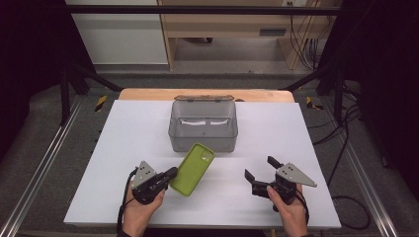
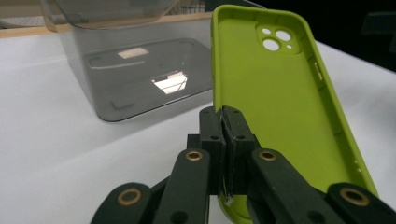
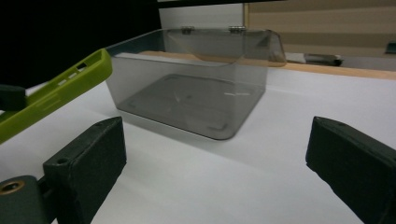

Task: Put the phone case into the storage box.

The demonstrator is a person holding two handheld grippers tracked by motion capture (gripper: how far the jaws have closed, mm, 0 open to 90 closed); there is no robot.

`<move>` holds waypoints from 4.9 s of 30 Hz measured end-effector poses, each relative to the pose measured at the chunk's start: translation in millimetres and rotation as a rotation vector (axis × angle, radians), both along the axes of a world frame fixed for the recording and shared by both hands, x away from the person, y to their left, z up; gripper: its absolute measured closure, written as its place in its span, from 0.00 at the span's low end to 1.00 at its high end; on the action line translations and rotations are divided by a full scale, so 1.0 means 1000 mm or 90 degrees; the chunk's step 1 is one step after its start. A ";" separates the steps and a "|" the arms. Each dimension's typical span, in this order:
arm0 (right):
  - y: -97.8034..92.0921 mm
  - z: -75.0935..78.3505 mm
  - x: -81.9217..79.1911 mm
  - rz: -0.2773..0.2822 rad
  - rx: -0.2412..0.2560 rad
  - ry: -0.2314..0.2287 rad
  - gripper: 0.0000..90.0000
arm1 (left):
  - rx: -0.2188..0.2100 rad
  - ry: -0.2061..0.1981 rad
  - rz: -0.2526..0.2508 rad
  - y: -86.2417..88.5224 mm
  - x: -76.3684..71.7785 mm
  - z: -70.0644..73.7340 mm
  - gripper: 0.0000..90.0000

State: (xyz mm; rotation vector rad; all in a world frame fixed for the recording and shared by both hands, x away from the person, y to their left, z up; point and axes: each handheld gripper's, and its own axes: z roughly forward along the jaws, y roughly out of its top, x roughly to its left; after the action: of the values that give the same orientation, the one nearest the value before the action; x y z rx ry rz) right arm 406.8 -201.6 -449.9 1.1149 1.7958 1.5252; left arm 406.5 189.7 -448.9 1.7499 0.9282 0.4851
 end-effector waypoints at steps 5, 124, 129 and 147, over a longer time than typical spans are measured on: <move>0.007 0.001 0.004 0.004 0.043 0.002 0.06 | -0.039 -0.003 0.027 0.009 0.001 0.000 0.98; 0.163 -0.010 0.009 0.139 0.377 0.120 0.86 | -0.126 -0.072 0.083 0.011 -0.012 -0.010 0.98; 0.162 -0.009 0.008 0.128 0.374 0.121 0.86 | -0.139 -0.063 0.072 0.010 -0.011 -0.012 0.96; 0.068 -0.006 -0.008 -0.030 0.392 0.109 0.86 | -0.102 -0.133 0.137 0.075 0.002 0.007 0.19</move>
State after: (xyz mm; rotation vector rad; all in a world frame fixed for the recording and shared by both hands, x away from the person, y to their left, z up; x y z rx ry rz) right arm 399.0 -134.0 -455.7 1.5944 1.4104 2.0778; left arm 408.2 265.0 -441.9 1.4330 0.9820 0.6997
